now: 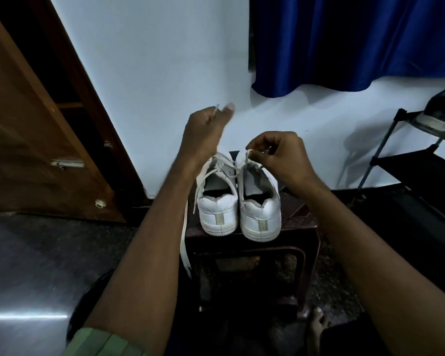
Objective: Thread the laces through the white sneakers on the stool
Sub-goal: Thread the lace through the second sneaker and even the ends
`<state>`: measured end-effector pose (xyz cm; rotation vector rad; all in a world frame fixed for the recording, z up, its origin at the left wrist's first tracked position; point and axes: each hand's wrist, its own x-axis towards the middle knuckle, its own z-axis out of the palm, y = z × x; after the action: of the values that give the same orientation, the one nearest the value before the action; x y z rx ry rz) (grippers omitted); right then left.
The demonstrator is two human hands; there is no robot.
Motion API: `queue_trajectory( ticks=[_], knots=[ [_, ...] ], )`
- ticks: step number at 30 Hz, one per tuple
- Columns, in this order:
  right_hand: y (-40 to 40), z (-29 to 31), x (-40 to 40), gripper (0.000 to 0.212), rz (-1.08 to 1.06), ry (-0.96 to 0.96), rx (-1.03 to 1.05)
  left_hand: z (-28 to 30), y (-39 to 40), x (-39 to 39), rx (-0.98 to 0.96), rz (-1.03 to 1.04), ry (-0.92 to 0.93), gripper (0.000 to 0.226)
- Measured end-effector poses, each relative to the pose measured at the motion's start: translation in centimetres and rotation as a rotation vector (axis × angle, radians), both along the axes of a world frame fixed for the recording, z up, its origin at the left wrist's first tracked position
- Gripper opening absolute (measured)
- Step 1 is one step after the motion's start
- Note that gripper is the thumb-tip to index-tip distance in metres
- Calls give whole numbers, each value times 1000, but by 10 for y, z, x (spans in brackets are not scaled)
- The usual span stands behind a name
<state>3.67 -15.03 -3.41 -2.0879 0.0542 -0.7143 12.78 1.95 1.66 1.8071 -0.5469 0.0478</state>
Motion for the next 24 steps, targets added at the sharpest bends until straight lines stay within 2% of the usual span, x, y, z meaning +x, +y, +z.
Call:
queue_trajectory(
  ticks=[1,3,6,9,14,16,19,22,24],
  knots=[
    [0,-1,0,11,-3,17,-38,-4,2,4,211,49,-165,45],
    [0,-2,0,11,12,64,-78,-12,6,7,491,75,-291,37],
    [-3,-4,-1,12,68,96,4,-16,3,4,725,23,-351,36],
    [-2,1,-5,12,180,88,162,-11,5,0,827,-32,-281,37],
    [3,11,-14,16,283,126,226,-7,8,-1,903,34,-293,52],
    [3,11,-15,16,287,140,229,-9,6,0,896,-10,-255,48],
    [0,9,-13,18,266,148,194,-8,8,-1,673,-180,-203,45],
    [-6,5,-9,22,187,219,-46,1,15,-3,443,-300,-175,46],
    [-9,2,-7,36,150,312,-179,7,22,-4,367,-345,-105,48]
  ],
)
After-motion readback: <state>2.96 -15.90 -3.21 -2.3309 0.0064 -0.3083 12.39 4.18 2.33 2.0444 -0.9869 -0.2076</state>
